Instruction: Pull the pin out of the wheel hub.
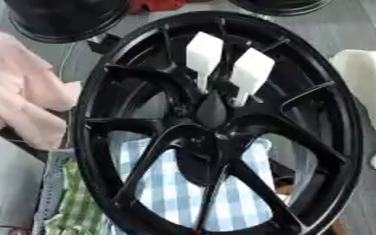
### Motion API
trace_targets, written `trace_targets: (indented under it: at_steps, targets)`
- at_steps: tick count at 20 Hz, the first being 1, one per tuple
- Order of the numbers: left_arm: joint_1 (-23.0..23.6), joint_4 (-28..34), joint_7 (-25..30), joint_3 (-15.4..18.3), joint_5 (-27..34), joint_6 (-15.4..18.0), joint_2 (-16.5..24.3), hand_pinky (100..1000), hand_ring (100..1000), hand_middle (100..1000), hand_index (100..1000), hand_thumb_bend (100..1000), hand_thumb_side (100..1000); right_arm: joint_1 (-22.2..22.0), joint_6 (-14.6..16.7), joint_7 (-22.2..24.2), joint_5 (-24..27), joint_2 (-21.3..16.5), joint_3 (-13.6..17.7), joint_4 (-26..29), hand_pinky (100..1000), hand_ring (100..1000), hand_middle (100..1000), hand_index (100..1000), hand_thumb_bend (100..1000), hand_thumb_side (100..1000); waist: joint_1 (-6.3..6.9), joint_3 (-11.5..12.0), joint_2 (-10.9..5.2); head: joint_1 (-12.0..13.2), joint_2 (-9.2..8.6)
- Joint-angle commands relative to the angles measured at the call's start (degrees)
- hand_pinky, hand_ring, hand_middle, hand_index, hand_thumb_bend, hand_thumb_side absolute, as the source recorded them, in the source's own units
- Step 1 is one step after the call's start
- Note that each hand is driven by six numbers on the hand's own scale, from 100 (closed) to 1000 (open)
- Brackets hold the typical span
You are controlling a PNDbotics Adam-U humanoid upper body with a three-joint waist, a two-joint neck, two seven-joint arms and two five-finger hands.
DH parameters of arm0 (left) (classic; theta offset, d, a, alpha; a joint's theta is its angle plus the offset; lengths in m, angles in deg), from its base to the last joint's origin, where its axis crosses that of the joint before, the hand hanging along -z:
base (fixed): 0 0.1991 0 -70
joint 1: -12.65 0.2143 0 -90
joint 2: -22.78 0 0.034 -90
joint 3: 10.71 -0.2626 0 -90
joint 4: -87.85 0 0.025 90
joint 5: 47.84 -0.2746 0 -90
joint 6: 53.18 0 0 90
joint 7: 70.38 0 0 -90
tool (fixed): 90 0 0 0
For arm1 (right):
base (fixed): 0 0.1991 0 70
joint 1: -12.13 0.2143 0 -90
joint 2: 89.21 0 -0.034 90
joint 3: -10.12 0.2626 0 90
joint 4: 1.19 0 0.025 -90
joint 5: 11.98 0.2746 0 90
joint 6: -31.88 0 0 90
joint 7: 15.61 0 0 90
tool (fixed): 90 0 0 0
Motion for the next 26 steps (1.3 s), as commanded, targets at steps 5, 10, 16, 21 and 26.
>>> trace_targets:
  at_steps: [5, 10, 16, 21, 26]
  targets:
    - [-0.4, 1.2, 0.1, 0.0, -0.8, 0.3, 2.7, 834, 678, 650, 771, 117, 714, -2.4, 0.6, 0.8, -4.5, -9.9, 4.4, 1.0, 787, 751, 708, 764, 100, 313, -1.05, -0.6, -0.26, 0.4, -0.56]
    - [-0.2, 1.2, -0.1, 0.1, -1.2, 0.4, 3.2, 834, 677, 650, 771, 117, 715, -1.6, 0.6, 4.1, -5.1, -15.9, 6.7, 1.0, 792, 766, 726, 780, 100, 306, -1.72, -1.0, 0.06, 0.9, -1.09]
    - [0.1, 1.2, -0.1, 0.1, -1.6, 0.4, 3.8, 835, 677, 651, 771, 114, 716, 2.5, -0.4, 12.2, -4.4, -23.3, 6.9, 1.0, 802, 790, 746, 794, 100, 309, -2.27, -0.9, 0.41, 1.3, -1.57]
    - [0.3, 1.2, -0.3, 0.2, -1.9, 0.5, 3.8, 835, 677, 651, 771, 115, 719, 7.4, -2.2, 19.7, -0.9, -28.3, 5.8, 1.0, 810, 806, 757, 801, 143, 315, -2.65, -0.3, 0.87, 1.0, -2.08]
    - [0.5, 1.2, -0.3, 0.2, -2.1, 0.5, 4.1, 836, 677, 651, 771, 115, 720, 12.5, -3.2, 27.5, 3.1, -32.3, 4.5, 1.0, 813, 814, 767, 808, 194, 322, -3.16, 0.0, 1.11, 0.4, -2.17]
